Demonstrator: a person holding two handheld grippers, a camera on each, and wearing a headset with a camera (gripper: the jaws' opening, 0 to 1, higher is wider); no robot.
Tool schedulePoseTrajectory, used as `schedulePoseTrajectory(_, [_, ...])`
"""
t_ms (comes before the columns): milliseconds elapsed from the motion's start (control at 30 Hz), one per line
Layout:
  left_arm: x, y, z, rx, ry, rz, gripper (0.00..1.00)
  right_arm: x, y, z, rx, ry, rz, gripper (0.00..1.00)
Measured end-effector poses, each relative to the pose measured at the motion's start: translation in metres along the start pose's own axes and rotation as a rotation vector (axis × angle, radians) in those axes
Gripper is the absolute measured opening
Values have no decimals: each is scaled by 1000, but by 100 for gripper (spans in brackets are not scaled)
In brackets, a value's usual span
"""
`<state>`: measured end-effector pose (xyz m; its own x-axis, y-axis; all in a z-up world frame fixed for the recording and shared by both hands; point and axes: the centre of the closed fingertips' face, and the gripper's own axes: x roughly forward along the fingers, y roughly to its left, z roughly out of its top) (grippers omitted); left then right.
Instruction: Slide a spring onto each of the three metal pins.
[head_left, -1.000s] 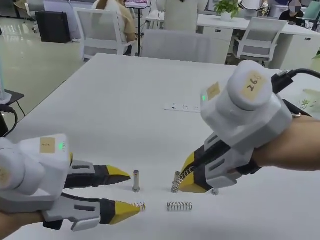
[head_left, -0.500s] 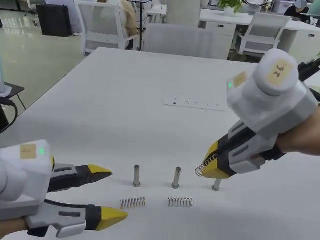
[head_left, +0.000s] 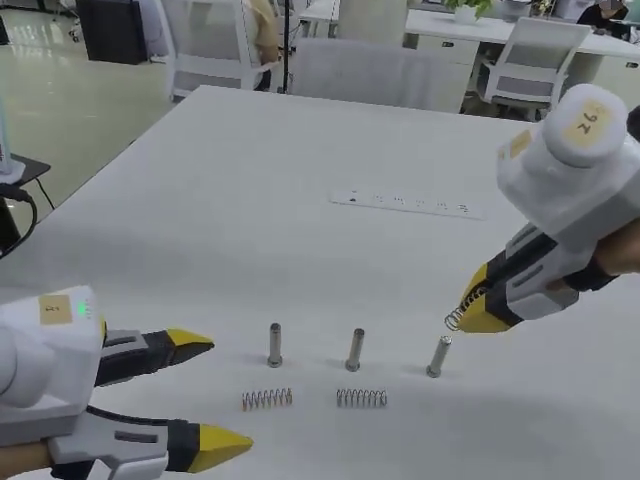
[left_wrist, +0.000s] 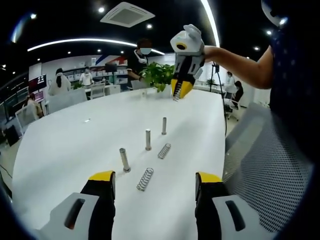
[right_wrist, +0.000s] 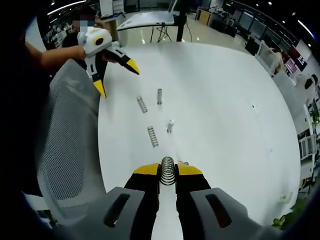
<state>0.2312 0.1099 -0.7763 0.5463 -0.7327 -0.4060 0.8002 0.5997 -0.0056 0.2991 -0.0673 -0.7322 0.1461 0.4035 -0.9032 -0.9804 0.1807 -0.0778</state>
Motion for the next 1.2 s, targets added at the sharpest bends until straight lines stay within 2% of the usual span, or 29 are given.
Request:
schedulePoseTrajectory(233, [1,-3,1,6,1,-5,63,11,-13,-8,0,63,-2,9])
schedulePoseTrajectory(333, [1,-3,-1,7,5,-5,64,17,-18,-14,-14,107,-6,9])
schedulePoseTrajectory(567, [2,-4,-2,6,7,-8,66,31,-22,-19,-35,161,4,9])
schedulePoseTrajectory(1200, [3,-4,-2,1,6,-1,71,53,-33,-30,-33,214,33,9])
